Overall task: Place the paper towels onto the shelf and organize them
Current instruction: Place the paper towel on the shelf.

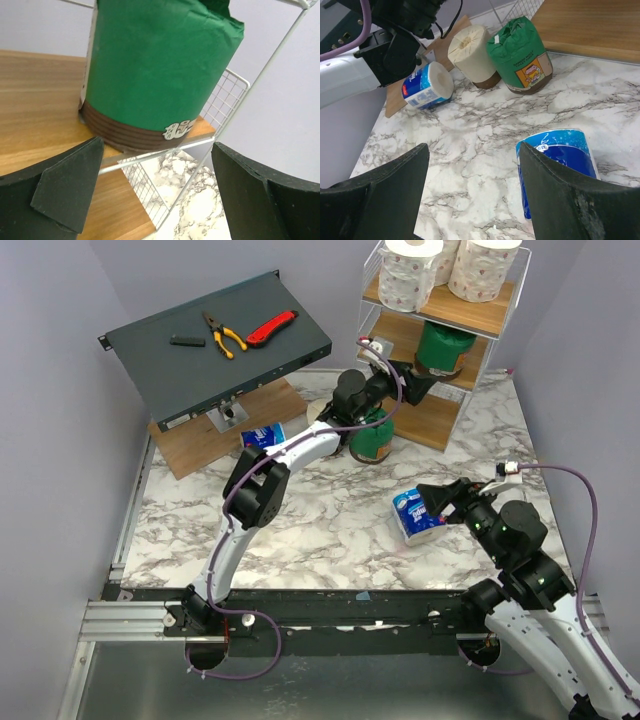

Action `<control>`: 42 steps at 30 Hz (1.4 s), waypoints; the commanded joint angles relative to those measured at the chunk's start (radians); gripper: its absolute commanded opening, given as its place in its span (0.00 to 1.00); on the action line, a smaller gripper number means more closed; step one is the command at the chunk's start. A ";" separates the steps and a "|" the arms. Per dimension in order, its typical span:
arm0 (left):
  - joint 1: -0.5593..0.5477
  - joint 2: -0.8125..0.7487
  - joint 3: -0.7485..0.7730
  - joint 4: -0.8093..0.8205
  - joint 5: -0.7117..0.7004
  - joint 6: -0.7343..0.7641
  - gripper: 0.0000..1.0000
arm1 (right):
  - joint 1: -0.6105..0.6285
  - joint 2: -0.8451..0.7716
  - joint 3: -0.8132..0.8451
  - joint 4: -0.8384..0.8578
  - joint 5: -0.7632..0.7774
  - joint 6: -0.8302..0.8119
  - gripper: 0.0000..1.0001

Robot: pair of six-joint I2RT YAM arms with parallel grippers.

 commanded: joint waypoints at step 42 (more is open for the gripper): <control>-0.064 0.159 0.269 0.025 -0.101 0.045 0.93 | -0.004 -0.051 -0.005 -0.010 -0.037 0.017 0.75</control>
